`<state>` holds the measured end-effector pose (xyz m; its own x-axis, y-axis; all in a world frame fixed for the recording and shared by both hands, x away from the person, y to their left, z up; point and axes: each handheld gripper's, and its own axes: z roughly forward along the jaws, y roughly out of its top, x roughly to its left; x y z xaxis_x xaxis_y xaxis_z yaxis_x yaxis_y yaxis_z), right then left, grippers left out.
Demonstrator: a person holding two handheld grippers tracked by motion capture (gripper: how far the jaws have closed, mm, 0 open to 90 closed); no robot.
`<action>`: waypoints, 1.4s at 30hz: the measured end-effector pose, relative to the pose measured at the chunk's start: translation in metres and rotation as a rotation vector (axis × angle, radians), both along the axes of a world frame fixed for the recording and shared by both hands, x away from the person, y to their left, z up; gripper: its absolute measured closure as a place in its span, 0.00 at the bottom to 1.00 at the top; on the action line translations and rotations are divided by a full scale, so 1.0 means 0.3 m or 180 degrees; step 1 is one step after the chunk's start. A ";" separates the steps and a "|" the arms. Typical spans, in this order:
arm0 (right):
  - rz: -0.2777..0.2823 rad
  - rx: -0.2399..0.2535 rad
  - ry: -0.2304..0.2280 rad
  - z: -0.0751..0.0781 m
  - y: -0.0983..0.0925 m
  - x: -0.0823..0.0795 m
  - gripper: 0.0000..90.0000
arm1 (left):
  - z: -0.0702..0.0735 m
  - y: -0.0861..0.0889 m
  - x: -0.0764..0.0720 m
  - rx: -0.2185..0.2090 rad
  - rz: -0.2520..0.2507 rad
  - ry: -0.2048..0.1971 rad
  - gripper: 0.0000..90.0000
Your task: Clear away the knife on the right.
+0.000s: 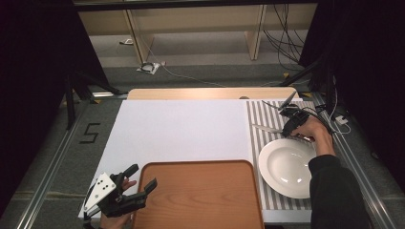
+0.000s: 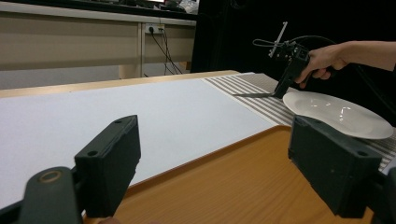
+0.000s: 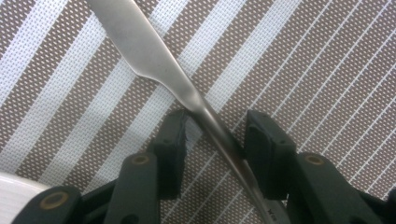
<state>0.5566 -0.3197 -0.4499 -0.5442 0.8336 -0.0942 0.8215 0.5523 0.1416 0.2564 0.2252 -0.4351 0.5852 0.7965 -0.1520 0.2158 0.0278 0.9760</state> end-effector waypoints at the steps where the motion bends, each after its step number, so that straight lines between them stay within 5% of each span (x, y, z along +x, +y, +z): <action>1: -0.0005 -0.0006 0.0019 0.001 0.002 0.000 0.67 | 0.000 0.000 0.000 0.0001 0.0000 0.0000 0.19; 11: 0.0197 -0.0233 0.0131 0.005 0.019 -0.001 0.74 | 0.000 0.000 -0.001 0.0000 -0.0002 -0.0004 0.19; 17: 0.0371 -0.0321 0.0178 0.002 0.039 0.000 0.88 | 0.001 0.000 -0.001 0.0000 0.0000 -0.0008 0.19; 31: 0.0553 -0.0378 0.0098 0.006 0.048 -0.015 0.90 | 0.000 0.000 0.001 0.0002 0.0005 0.0001 0.19; 41: 0.0728 -0.0365 -0.0594 0.097 0.071 -0.039 0.90 | 0.000 0.001 0.000 0.0007 0.0005 -0.0003 0.19; 42: 0.0759 -0.0362 -0.0791 0.121 0.080 -0.051 0.90 | 0.000 0.000 0.000 0.0008 0.0005 -0.0006 0.19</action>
<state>0.5413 -0.2956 -0.4135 -0.6709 0.6626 -0.3329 0.6159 0.7480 0.2475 0.2566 0.2253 -0.4350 0.5843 0.7977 -0.1490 0.2140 0.0257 0.9765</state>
